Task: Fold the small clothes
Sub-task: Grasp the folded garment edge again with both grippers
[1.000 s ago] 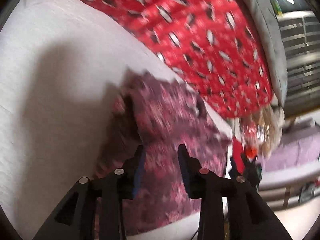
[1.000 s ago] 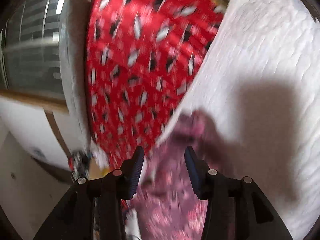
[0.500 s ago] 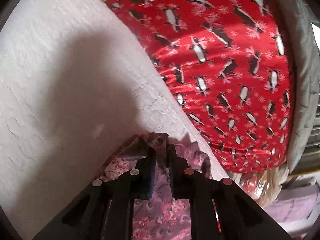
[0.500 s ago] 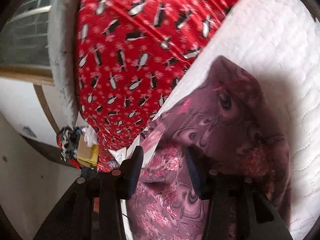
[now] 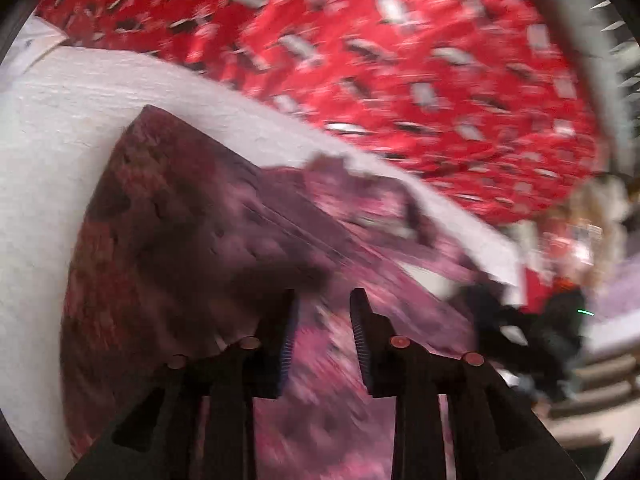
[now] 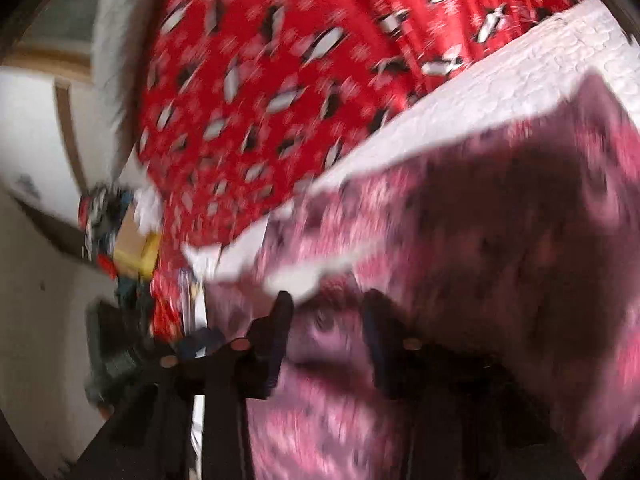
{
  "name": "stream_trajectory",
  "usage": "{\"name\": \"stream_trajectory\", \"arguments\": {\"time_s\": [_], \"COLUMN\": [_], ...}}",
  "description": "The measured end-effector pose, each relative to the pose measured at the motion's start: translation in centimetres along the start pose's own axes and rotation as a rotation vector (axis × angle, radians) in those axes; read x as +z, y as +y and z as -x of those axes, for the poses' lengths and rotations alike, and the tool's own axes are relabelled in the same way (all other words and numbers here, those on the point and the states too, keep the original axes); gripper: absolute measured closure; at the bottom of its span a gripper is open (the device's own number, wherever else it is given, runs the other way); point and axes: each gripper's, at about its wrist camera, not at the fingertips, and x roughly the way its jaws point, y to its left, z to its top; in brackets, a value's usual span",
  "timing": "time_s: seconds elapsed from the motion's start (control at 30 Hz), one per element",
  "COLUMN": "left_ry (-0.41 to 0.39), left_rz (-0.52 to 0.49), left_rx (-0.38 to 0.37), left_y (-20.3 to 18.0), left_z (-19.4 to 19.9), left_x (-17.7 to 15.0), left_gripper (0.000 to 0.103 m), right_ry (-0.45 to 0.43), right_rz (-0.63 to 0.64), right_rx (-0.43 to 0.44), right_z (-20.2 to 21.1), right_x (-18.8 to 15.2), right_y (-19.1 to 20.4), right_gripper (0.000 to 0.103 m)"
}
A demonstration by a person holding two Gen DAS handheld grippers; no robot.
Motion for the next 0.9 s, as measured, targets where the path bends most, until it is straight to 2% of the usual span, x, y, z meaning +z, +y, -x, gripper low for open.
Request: {"name": "stream_trajectory", "arguments": {"time_s": [0.03, 0.07, 0.13, 0.17, 0.2, 0.23, 0.27, 0.33, 0.4, 0.47, 0.53, 0.63, 0.7, 0.8, 0.9], "left_ry": [-0.008, -0.019, -0.066, -0.088, -0.105, -0.123, -0.142, -0.147, -0.129, -0.104, -0.077, -0.063, -0.061, -0.092, -0.112], "left_rz": [0.022, 0.061, 0.120, 0.113, 0.096, 0.083, 0.080, 0.100, 0.142, 0.149, 0.106, 0.022, -0.010, -0.036, -0.023], "left_rx": [0.039, 0.039, -0.010, -0.014, -0.004, 0.020, 0.037, 0.021, -0.001, 0.001, 0.036, 0.074, 0.085, 0.132, 0.150], "left_y": [0.2, 0.5, 2.1, 2.7, 3.2, 3.9, 4.7, 6.2, 7.0, 7.7, 7.2, 6.0, 4.7, 3.9, 3.3], "left_z": [-0.4, -0.8, 0.4, 1.0, 1.6, 2.2, 2.7, 3.3, 2.7, 2.5, 1.7, 1.1, 1.4, 1.6, 1.6], "left_x": [0.8, 2.0, 3.5, 4.0, 4.3, 4.5, 4.8, 4.5, 4.5, 4.4, 4.0, 3.5, 2.4, 1.9, 1.5], "left_gripper": [0.093, 0.093, 0.092, 0.090, 0.084, 0.074, 0.068, 0.052, 0.049, 0.048, 0.048, 0.048, 0.051, 0.086, 0.091], "right_ry": [-0.029, -0.068, -0.177, -0.207, -0.230, -0.246, -0.254, -0.258, -0.227, -0.187, -0.223, -0.290, -0.280, -0.244, -0.205], "right_rz": [-0.017, -0.025, -0.041, -0.052, -0.061, -0.049, -0.037, -0.010, -0.012, 0.012, 0.056, -0.008, -0.021, 0.004, 0.068], "right_rx": [-0.001, -0.009, -0.017, -0.014, -0.026, -0.082, -0.119, -0.181, -0.184, -0.248, -0.331, -0.298, -0.338, -0.373, -0.381], "right_z": [0.2, 0.6, 3.2, 4.2, 5.5, 7.2, 7.7, 9.3, 9.2, 8.3, 8.3, 9.2, 9.2, 8.7, 8.3], "right_x": [0.7, 1.3, 2.6, 2.8, 3.1, 3.4, 3.6, 3.4, 3.1, 2.6, 2.3, 2.2, 2.2, 2.0, 1.9], "right_y": [-0.3, -0.5, -1.1, -1.5, -2.1, -3.1, -3.4, -4.6, -5.3, -5.4, -5.1, -5.7, -6.1, -6.1, -5.3], "right_gripper": [0.077, 0.075, 0.071, 0.068, 0.065, 0.060, 0.055, 0.053, 0.046, 0.045, 0.045, 0.045, 0.045, 0.045, 0.059]}}
